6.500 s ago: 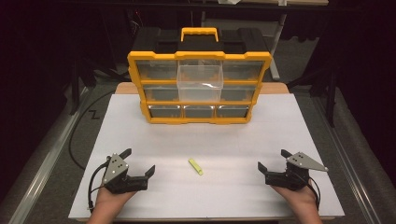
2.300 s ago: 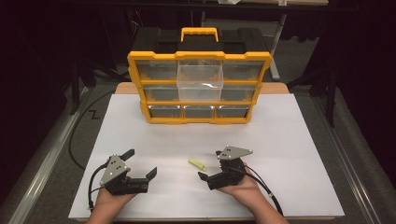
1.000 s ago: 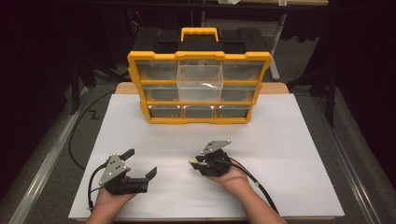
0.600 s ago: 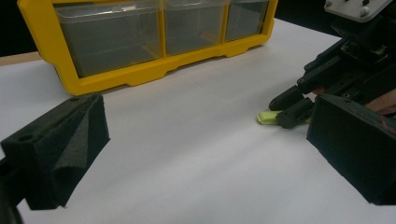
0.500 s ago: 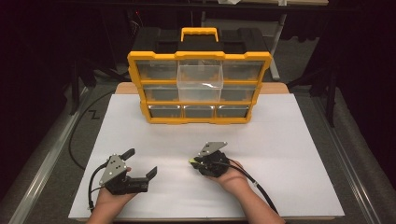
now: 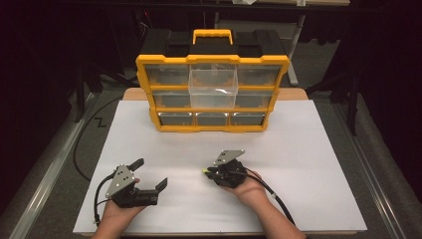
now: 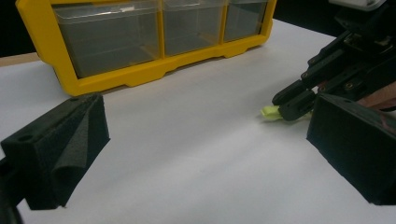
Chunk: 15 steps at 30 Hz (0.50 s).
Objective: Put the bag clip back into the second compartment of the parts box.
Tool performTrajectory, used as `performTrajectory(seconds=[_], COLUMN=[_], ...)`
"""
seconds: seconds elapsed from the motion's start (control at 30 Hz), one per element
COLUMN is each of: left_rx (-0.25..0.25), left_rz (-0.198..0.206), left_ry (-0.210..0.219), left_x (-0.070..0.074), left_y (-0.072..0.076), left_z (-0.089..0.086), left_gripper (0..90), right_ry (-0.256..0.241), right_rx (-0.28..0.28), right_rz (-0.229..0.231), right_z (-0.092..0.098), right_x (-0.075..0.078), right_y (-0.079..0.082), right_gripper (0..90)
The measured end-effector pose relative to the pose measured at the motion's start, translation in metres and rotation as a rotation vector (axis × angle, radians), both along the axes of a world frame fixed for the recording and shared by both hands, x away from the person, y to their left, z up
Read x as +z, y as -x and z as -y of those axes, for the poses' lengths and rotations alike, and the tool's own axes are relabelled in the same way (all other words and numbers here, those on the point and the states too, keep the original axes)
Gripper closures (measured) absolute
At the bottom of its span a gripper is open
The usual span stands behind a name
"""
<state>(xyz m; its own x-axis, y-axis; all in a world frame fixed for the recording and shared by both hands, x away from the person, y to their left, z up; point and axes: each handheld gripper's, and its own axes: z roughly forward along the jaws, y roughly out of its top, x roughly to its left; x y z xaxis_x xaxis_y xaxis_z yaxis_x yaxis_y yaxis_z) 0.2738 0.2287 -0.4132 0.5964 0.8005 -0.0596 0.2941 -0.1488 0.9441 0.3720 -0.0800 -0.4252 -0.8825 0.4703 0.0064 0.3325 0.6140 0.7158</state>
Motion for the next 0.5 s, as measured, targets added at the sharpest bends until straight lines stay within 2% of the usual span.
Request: performTrajectory(seconds=[0.27, 0.5], left_rx=[0.007, 0.010], left_rz=[0.005, 0.002], left_ry=[0.004, 0.009], left_x=[0.000, 0.001], left_y=[0.000, 0.000], left_z=[-0.001, -0.001], left_gripper=[0.3, 0.2], right_ry=[-0.021, -0.025], right_rx=[0.009, -0.002], right_rz=[0.013, 0.015], right_z=[0.012, 0.032], right_x=[0.011, 0.018], right_y=[0.006, 0.009], right_gripper=[78.9, 78.9])
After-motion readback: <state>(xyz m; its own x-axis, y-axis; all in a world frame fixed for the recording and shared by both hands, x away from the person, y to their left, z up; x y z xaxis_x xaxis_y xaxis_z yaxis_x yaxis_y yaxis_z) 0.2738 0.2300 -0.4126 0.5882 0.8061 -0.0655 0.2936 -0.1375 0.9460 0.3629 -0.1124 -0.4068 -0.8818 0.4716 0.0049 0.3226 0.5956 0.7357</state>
